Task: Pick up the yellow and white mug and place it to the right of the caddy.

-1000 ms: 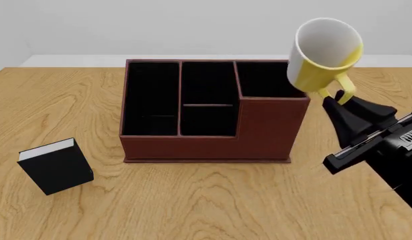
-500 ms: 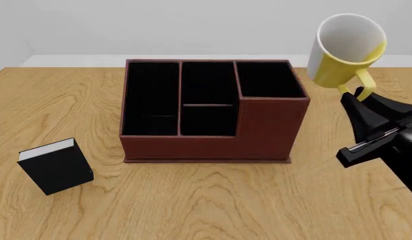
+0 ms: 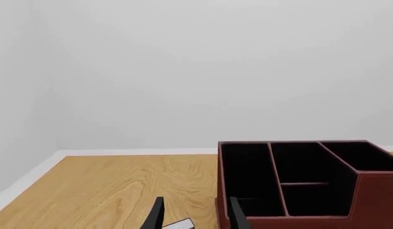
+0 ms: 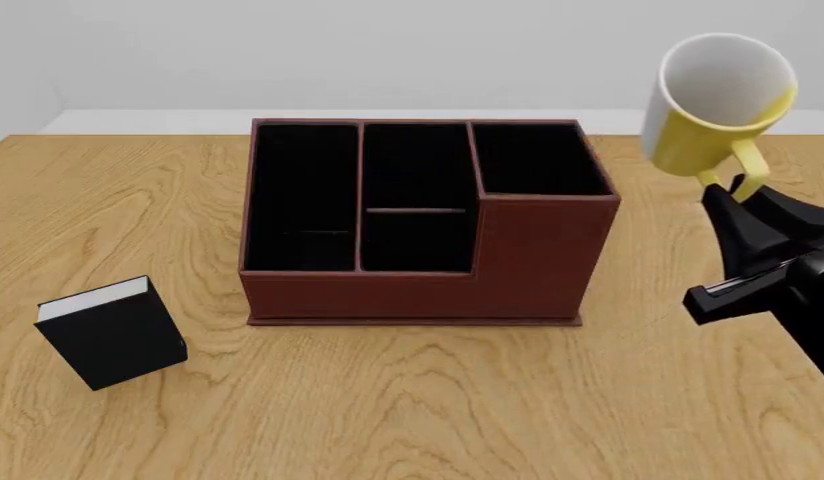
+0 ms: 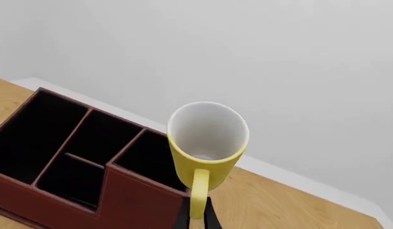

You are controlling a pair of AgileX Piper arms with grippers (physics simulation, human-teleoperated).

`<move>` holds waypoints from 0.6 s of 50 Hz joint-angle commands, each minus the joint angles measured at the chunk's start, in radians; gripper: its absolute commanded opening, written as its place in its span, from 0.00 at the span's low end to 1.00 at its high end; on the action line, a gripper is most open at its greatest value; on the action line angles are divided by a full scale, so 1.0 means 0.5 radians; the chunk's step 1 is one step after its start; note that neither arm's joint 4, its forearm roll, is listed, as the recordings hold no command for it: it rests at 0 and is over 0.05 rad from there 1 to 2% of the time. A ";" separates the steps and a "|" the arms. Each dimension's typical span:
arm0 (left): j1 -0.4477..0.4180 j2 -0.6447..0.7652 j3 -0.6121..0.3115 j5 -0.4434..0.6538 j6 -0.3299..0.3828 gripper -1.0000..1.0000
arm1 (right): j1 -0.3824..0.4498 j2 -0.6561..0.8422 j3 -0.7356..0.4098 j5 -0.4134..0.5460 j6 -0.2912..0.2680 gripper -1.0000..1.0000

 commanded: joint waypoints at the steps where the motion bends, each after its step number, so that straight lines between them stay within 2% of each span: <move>1: -0.004 0.000 0.011 -0.005 0.002 1.00 | -0.093 0.039 0.021 -0.062 0.024 0.00; 17: -0.001 0.000 0.003 0.008 0.017 1.00 | -0.218 0.058 0.064 -0.102 0.046 0.00; 30: 0.000 0.000 0.007 0.010 0.028 1.00 | -0.277 0.186 0.132 -0.245 0.089 0.00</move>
